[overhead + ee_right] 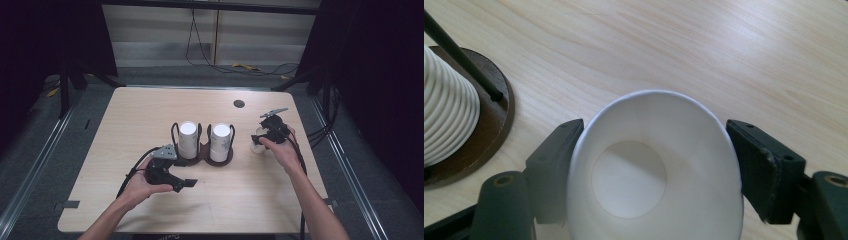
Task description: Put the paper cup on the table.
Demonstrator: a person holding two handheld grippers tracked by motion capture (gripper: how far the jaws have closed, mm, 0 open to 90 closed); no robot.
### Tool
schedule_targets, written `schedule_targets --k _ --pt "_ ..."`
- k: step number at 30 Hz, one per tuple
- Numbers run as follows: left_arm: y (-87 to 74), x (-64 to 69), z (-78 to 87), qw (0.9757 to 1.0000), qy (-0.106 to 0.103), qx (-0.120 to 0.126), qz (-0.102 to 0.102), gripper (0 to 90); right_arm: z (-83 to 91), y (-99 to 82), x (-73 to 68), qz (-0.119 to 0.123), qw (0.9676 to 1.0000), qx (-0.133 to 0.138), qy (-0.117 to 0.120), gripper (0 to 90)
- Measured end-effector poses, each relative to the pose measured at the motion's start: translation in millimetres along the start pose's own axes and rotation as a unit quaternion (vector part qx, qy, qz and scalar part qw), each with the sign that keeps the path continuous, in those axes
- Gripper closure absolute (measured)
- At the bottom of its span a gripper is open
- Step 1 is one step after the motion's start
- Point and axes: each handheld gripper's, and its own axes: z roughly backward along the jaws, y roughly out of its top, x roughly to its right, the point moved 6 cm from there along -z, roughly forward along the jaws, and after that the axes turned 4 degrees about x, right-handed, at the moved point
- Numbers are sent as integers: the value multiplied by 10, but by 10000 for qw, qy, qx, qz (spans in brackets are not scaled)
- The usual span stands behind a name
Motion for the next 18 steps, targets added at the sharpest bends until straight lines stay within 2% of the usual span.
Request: schedule_targets --k 2,10,18 --pt "-5 -8 1 10000 6 -8 -4 172 -28 21 -21 45 10000 2 -17 254" --pt "4 3 16 10000 2 44 0 173 -96 33 -77 -46 9999 67 61 199" --pt "6 -22 28 10000 41 50 3 172 -119 -2 -72 -320 9991 135 241 170"
